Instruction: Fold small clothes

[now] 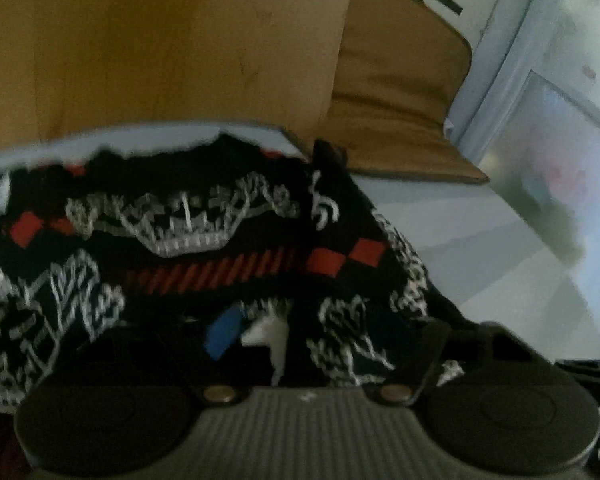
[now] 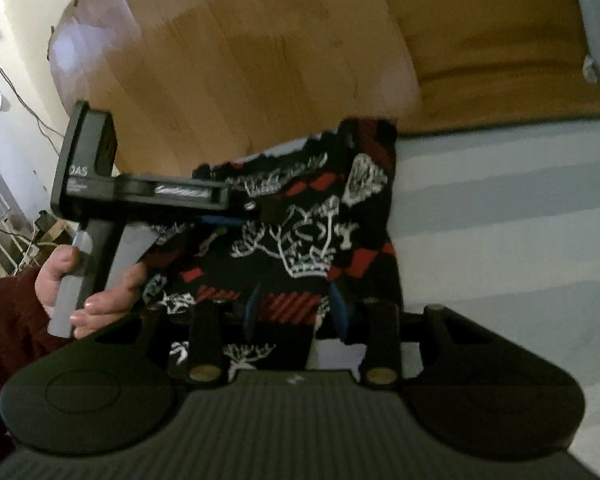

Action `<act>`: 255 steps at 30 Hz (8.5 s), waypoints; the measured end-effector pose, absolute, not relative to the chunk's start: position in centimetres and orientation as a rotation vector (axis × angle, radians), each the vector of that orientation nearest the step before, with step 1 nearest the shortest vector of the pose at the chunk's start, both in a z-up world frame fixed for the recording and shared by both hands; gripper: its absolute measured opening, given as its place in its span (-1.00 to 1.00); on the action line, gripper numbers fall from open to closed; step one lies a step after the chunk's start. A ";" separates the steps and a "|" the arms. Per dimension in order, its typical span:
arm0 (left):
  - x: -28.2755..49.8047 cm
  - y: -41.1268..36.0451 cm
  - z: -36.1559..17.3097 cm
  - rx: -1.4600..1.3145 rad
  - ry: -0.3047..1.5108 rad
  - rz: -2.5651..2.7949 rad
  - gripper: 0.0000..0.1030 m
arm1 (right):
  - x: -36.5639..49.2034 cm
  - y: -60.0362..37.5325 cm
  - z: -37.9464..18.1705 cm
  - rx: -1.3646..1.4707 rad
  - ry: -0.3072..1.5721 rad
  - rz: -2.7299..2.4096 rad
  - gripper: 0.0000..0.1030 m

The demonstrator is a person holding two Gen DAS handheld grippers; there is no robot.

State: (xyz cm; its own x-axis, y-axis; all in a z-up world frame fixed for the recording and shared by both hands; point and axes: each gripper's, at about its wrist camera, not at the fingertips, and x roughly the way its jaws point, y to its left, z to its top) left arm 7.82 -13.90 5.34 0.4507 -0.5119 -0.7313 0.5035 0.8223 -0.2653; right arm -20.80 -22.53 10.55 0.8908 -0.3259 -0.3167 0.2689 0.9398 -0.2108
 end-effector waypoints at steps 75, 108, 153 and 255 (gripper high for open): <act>2.8 -15.7 4.6 0.084 0.821 -0.561 0.76 | -8.9 -33.9 23.4 -0.171 0.286 -0.383 -0.70; 5.6 -11.4 7.4 -0.197 0.886 -0.400 -0.74 | -5.0 -32.1 19.5 -0.255 0.431 -0.312 -0.95; 12.7 -11.2 3.8 -0.642 0.985 -0.793 -0.50 | -11.7 -32.8 20.0 0.008 0.260 0.236 -0.87; -9.2 3.4 13.0 -0.034 0.750 -0.389 0.17 | -27.4 -20.2 12.1 -0.097 0.401 -0.170 -0.30</act>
